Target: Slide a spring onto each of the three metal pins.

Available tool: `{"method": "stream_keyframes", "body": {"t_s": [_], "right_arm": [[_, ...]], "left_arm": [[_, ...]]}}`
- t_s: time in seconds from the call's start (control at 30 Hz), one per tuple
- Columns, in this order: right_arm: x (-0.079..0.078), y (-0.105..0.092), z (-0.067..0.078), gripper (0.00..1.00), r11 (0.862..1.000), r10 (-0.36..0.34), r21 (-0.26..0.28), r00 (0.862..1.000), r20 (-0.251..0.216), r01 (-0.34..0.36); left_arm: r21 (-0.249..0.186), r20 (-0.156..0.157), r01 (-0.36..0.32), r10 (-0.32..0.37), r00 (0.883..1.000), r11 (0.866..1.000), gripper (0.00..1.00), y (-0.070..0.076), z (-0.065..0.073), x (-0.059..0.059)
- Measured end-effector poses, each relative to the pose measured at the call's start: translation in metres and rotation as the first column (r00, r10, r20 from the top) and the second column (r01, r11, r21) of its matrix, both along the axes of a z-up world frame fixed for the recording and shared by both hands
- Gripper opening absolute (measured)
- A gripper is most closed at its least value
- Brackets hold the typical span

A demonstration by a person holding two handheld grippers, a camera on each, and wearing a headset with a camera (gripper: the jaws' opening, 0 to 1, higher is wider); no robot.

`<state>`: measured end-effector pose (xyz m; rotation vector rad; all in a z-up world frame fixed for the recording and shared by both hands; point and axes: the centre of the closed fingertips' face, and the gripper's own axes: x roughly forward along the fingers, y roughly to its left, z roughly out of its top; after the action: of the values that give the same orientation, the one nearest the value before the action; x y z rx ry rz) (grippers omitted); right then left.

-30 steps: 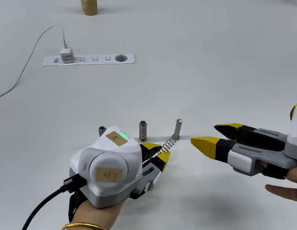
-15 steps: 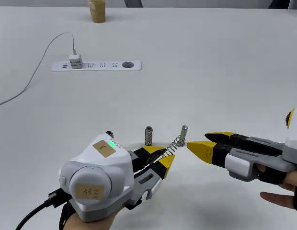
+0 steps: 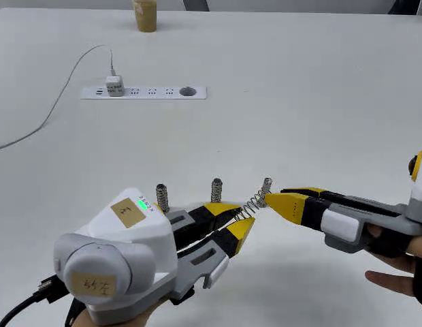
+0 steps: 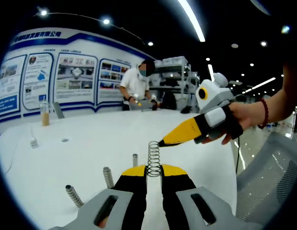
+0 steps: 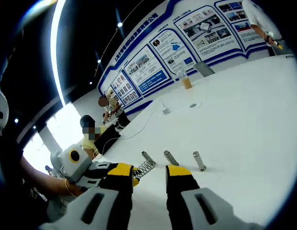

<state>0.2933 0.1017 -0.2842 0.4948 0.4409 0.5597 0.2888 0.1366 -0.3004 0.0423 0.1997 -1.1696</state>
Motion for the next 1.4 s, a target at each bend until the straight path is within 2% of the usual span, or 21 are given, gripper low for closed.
{"method": "stream_keyframes", "body": {"t_s": [0.1,0.27,0.37,0.53,0.77,0.83,0.9,1.0,1.03,1.1,1.17,1.23,1.4], "right_arm": [[-0.001,0.003,0.002,0.26,1.0,0.009,0.016,1.0,0.0,-0.009],[-0.005,0.012,0.007,0.22,0.997,0.037,0.061,0.999,0.001,-0.037],[-0.006,0.016,0.011,0.2,0.993,0.049,0.11,0.999,-0.01,-0.048],[-0.008,0.019,0.015,0.14,0.987,0.061,0.153,0.998,-0.016,-0.058],[-0.009,0.024,0.021,0.13,0.973,0.081,0.219,0.996,-0.027,-0.073],[-0.009,0.024,0.022,0.13,0.971,0.085,0.224,0.996,-0.019,-0.078],[-0.009,0.025,0.023,0.13,0.972,0.091,0.219,0.996,-0.007,-0.087],[-0.009,0.027,0.025,0.12,0.982,0.105,0.152,0.993,0.05,-0.112],[-0.01,0.029,0.025,0.12,0.985,0.119,0.119,0.99,0.071,-0.127],[-0.011,0.032,0.027,0.11,0.984,0.128,0.116,0.988,0.084,-0.137],[-0.011,0.033,0.025,0.11,0.987,0.136,0.07,0.985,0.104,-0.144],[-0.012,0.035,0.025,0.11,0.987,0.144,0.062,0.984,0.103,-0.151],[-0.011,0.034,0.021,0.11,0.988,0.152,-0.003,0.981,0.118,-0.153]], "left_arm": [[-0.028,0.006,0.02,-0.02,1.0,0.999,0.1,0.0,0.006,-0.003],[-0.029,0.033,0.046,-0.045,0.998,0.999,0.1,0.001,0.01,-0.009],[-0.046,0.043,0.065,-0.063,0.997,0.997,0.1,0.001,0.014,-0.014],[-0.042,0.072,0.07,-0.067,0.995,0.997,0.1,0.003,0.019,-0.017],[-0.045,0.098,0.072,-0.067,0.993,0.996,0.1,0.006,0.026,-0.017],[-0.04,0.109,0.072,-0.068,0.992,0.997,0.1,0.006,0.027,-0.017],[-0.018,0.116,0.072,-0.069,0.991,0.997,0.1,0.006,0.026,-0.017],[0.029,0.14,0.07,-0.073,0.987,0.997,0.11,0.005,0.023,-0.016],[0.044,0.127,0.067,-0.072,0.989,0.997,0.11,0.005,0.02,-0.016],[0.071,0.135,0.065,-0.074,0.988,0.995,0.11,0.005,0.017,-0.015],[0.072,0.132,0.06,-0.069,0.989,0.996,0.11,0.005,0.016,-0.016],[0.079,0.129,0.056,-0.066,0.989,0.995,0.11,0.006,0.014,-0.016],[0.094,0.109,0.051,-0.061,0.992,0.994,0.11,0.008,0.01,-0.016]]}}
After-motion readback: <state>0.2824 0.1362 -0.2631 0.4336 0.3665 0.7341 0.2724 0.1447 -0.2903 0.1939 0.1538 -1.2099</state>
